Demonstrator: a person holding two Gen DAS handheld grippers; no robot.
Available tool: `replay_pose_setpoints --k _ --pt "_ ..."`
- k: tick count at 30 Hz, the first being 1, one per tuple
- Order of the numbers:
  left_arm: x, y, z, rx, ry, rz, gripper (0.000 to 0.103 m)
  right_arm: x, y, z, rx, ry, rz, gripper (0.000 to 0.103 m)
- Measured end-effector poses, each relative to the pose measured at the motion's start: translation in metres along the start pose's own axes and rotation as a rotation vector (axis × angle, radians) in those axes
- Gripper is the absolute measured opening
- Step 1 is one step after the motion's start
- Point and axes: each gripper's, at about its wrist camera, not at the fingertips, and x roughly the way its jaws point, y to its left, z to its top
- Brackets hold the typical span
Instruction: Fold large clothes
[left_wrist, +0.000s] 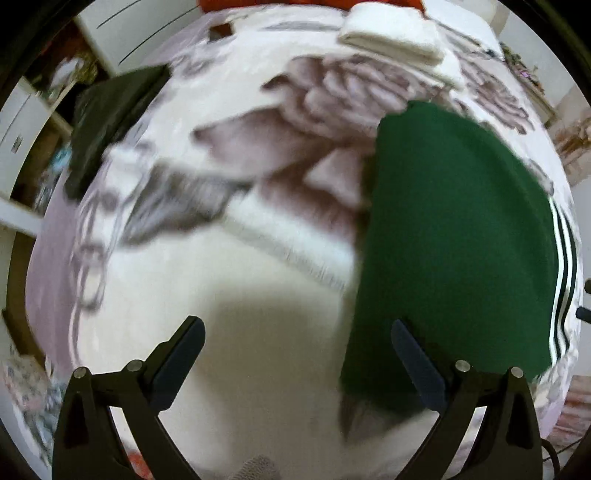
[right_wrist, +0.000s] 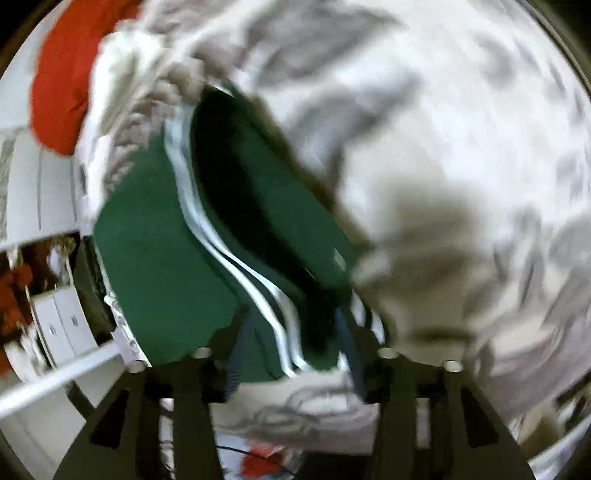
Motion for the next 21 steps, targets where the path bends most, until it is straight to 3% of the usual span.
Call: replay_pose_setpoints --k 1,5,6,7,8,9,12,15,17,19,21 --pt "0.002 -0.003 0.008 0.009 -0.010 0.001 0.103 0.001 0.008 0.009 -0.023 -0.015 0.014 0.072" --pt "0.022 -0.021 0.043 0.074 -0.044 0.002 0.103 0.029 0.038 0.047 -0.079 -0.026 0.073 0.072" --pt "0.026 -0.026 0.047 0.093 -0.044 0.006 0.103 0.040 0.044 0.055 -0.092 -0.015 0.089 0.068" --pt "0.029 -0.029 0.047 0.106 -0.039 0.014 0.103 0.048 0.049 0.057 -0.111 0.003 0.079 0.043" --pt "0.033 -0.031 0.047 0.119 -0.035 0.016 0.103 0.059 0.055 0.055 -0.150 0.021 0.015 0.027" --pt "0.035 -0.032 0.044 0.130 -0.032 0.015 0.103 0.065 0.058 0.056 -0.192 0.010 -0.052 0.017" --pt "0.036 -0.027 0.037 0.139 -0.021 -0.002 0.103 0.071 0.044 0.062 -0.185 -0.026 -0.169 0.017" --pt "0.030 -0.010 0.034 0.126 -0.024 -0.065 0.103 0.067 0.040 0.065 -0.183 0.030 -0.064 0.018" --pt "0.031 0.002 0.037 0.096 -0.020 -0.144 0.103 0.065 0.036 0.069 -0.180 0.120 0.034 0.037" --pt "0.037 0.016 0.040 0.052 -0.005 -0.242 0.103 0.062 0.025 0.073 -0.178 0.150 0.163 0.088" --pt "0.053 0.027 0.041 0.000 0.027 -0.362 0.103 0.068 0.014 0.076 -0.183 0.170 0.232 0.093"
